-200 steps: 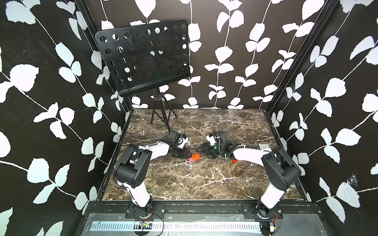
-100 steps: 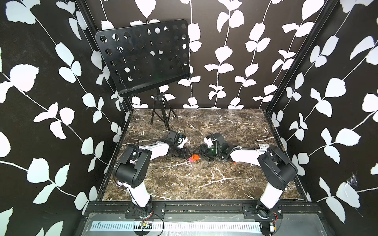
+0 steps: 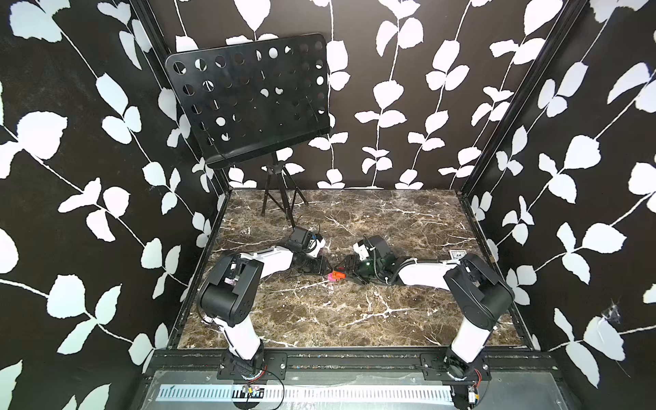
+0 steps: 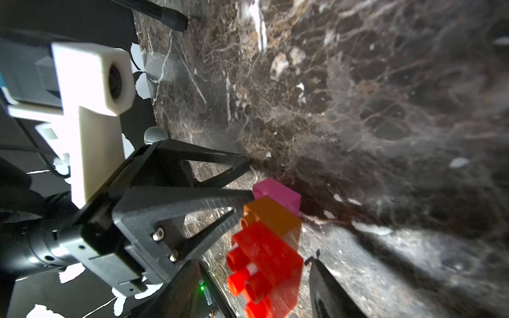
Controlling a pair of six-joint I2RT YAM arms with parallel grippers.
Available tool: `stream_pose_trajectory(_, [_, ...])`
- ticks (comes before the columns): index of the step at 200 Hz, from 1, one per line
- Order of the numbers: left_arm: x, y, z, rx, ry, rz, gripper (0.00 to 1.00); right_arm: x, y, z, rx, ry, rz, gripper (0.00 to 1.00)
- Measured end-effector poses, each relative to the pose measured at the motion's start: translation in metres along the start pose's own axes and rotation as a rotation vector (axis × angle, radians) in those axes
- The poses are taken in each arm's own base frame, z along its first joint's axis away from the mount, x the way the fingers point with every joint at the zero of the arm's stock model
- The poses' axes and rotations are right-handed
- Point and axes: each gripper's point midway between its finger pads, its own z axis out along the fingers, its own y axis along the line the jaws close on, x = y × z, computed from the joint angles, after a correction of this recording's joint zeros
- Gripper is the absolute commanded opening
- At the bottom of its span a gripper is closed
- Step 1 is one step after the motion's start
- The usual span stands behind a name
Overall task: Assemble the letter y with lego
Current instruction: Adjust the lego brick at the center of the board.
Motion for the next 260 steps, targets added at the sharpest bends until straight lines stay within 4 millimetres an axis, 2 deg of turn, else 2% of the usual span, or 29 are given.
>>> stream_pose_trajectory(45, [-0.002,0.002,-0.003,0.019,-0.025,-0.019,0.61,-0.001,0.004,0.002,-0.016,-0.005,0.001,0.62])
stream_pose_trajectory(107, [-0.003,0.018,-0.018,0.054,-0.097,-0.098,0.64,-0.002,0.006,0.002,-0.024,-0.009,0.005,0.62])
stream_pose_trajectory(173, [0.009,-0.001,-0.017,0.252,-0.118,-0.117,0.66,-0.002,0.006,0.002,-0.026,-0.010,0.003,0.62])
stream_pose_trajectory(260, [0.008,-0.015,-0.009,0.320,-0.087,-0.107,0.66,-0.005,0.010,0.004,-0.031,-0.013,0.000,0.62])
